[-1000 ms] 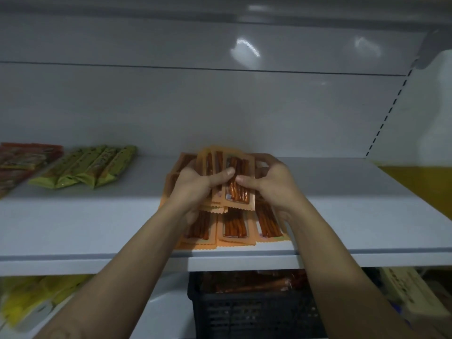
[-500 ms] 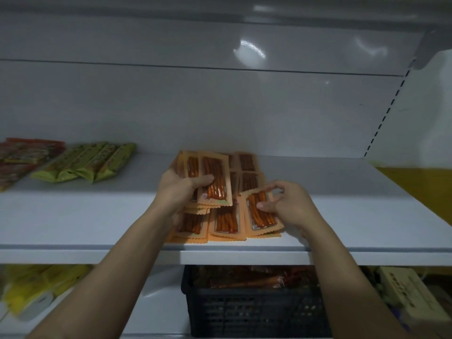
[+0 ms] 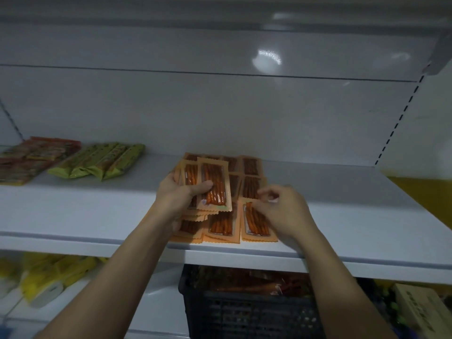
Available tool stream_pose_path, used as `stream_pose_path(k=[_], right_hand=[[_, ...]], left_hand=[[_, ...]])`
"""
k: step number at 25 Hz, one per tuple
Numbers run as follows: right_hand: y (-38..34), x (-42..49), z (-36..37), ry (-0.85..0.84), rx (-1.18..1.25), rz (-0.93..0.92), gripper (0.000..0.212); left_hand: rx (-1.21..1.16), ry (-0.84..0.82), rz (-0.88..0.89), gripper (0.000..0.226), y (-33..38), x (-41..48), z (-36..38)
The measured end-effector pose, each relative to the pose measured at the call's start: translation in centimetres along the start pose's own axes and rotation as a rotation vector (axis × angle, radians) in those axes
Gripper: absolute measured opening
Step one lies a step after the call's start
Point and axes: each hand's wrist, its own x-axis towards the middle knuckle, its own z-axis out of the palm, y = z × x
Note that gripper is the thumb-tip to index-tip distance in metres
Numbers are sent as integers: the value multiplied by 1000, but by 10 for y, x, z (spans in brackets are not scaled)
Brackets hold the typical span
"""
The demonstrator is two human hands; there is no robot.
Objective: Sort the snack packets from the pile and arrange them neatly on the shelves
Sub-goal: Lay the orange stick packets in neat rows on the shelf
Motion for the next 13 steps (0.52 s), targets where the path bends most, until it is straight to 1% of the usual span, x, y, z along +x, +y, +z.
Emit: stream_pose_path(k=[2, 4, 6, 8, 10, 12, 13], right_hand=[[-16, 5, -3, -10, 53, -80, 37], [-34, 11, 0, -129, 104, -151, 52], [-45, 20, 9, -218, 116, -213, 58], [-46, 33, 21, -209, 112, -236, 64], [-47, 45, 29, -189, 169, -206, 63], [-49, 58, 37, -176, 219, -176, 59], [-51, 66, 40, -167, 252, -154, 57]], left_hand=[[5, 12, -4, 45, -2, 0, 2], [35, 1, 3, 46, -4, -2, 6], [37, -11, 25, 38, -3, -3, 12], [-16, -20, 33, 30, 0, -3, 12], [-90, -73, 11, 23, 4, 2, 6], [-93, -115, -5, 22, 8, 10, -5], [-92, -105, -3, 24, 10, 16, -11]])
